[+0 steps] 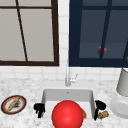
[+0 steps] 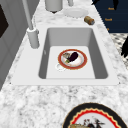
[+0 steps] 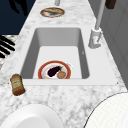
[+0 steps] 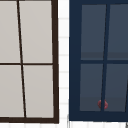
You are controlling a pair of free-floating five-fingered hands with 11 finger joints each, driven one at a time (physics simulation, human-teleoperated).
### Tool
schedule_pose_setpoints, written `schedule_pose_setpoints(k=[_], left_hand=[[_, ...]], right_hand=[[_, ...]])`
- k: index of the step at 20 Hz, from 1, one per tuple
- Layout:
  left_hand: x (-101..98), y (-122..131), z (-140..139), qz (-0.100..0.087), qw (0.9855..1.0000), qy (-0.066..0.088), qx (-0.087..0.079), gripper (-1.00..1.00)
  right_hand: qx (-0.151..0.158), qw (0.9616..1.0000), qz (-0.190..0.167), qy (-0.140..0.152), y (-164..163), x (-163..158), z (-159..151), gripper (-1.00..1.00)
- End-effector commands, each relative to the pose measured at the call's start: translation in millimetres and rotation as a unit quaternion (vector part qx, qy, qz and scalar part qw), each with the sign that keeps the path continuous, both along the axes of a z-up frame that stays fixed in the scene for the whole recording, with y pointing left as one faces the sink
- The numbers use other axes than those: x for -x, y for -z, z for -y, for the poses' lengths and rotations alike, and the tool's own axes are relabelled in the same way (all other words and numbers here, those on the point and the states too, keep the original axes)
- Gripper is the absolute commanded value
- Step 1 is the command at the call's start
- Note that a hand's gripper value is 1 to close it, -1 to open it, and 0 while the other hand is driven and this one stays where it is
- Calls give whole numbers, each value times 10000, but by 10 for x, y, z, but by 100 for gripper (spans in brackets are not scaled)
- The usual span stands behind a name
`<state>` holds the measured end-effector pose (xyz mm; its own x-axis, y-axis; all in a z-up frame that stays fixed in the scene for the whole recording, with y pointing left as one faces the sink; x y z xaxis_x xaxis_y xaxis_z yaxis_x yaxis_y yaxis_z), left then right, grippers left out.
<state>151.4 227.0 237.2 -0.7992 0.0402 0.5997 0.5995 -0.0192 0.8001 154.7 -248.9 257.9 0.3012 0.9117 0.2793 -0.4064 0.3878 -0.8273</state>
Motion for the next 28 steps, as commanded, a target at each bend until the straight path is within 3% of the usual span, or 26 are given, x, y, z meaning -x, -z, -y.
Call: schedule_pose_setpoints(k=[1, 14, 24, 25, 26, 27, 28], left_hand=[[0, 0, 0, 0, 10000, 0, 0, 0], [0, 0, 0, 0, 10000, 0, 0, 0], [0, 0, 0, 0, 10000, 0, 0, 0], [0, 0, 0, 0, 10000, 0, 0, 0], [0, 0, 0, 0, 10000, 0, 0, 0], [0, 0, 0, 0, 10000, 0, 0, 0], [0, 0, 0, 0, 10000, 0, 0, 0]], right_hand=[[-295, 9975, 199, 611, -20, -6, 0, -100], [-281, 9870, 508, 1496, -111, -5, 5, -100], [-222, 9744, 850, 2069, -378, 11, 5, -100], [-275, 9747, 752, 2087, -398, 12, -6, -100], [-241, 9779, 455, 2027, -479, 54, -6, -100], [-42, 9801, 531, 1911, -335, 47, 10, -100], [83, 9828, 631, 1734, -408, 38, 6, -100]])
